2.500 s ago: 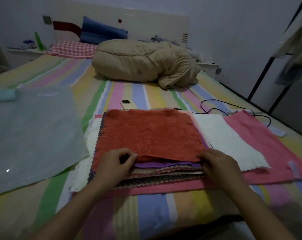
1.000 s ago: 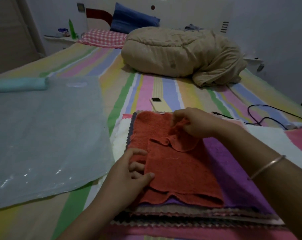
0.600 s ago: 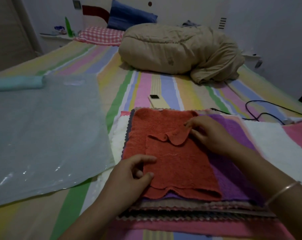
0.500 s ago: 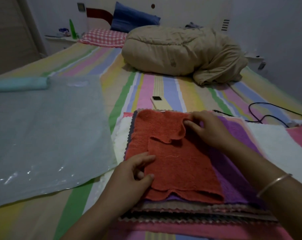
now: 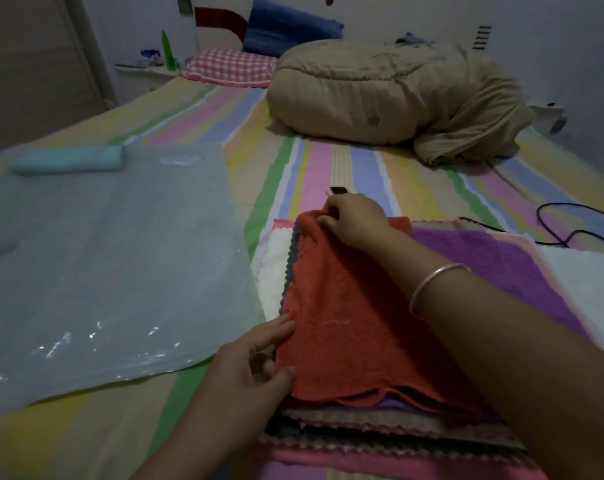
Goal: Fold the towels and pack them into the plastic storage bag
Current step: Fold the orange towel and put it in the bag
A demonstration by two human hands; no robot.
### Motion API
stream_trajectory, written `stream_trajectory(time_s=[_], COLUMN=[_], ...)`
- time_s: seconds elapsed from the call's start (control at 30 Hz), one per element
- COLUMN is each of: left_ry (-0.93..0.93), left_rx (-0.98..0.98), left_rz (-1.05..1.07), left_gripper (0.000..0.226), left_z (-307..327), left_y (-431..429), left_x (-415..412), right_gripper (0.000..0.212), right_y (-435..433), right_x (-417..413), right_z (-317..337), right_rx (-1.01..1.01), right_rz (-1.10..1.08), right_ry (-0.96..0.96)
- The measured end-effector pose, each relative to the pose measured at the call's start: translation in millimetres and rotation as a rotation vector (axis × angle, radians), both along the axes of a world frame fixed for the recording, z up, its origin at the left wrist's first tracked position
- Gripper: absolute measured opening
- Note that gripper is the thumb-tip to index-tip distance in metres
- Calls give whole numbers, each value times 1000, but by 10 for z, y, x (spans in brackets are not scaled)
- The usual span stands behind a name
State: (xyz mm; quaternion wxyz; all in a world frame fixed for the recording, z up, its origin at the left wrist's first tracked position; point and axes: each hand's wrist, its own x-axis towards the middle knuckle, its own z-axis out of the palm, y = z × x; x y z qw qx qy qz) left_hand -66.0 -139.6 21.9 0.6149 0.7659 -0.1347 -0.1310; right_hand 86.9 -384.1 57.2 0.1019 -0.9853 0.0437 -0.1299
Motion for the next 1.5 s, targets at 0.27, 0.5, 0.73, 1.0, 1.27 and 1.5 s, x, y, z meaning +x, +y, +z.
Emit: stream_trajectory(time_s=[0.27, 0.5, 0.73, 1.0, 1.27, 1.5], left_ry=[-105, -434, -798, -777, -664, -756], left_rx=[34, 460, 379, 543, 423, 655], left_rz=[-11, 95, -29, -216, -160, 14], left_gripper=[47, 60, 31, 33, 38, 48], left_z=[27, 43, 260, 238, 274, 272], left_y=[35, 39, -359, -703, -725, -538], left_x=[-124, -193, -397, -380, -239, -120], right_gripper=[49, 50, 25, 39, 21, 13], right_y=[-6, -123, -300, -389, -355, -294], right_x=[-421, -1615, -2620, -2765, -2590, -2295], right_z=[-40, -101, -7, -125, -171, -56], right_rx=[-48, 53, 244, 156, 247, 606], right_rz=[12, 196, 330, 329, 208, 68], right_ry=[-122, -68, -118, -113, -273, -326])
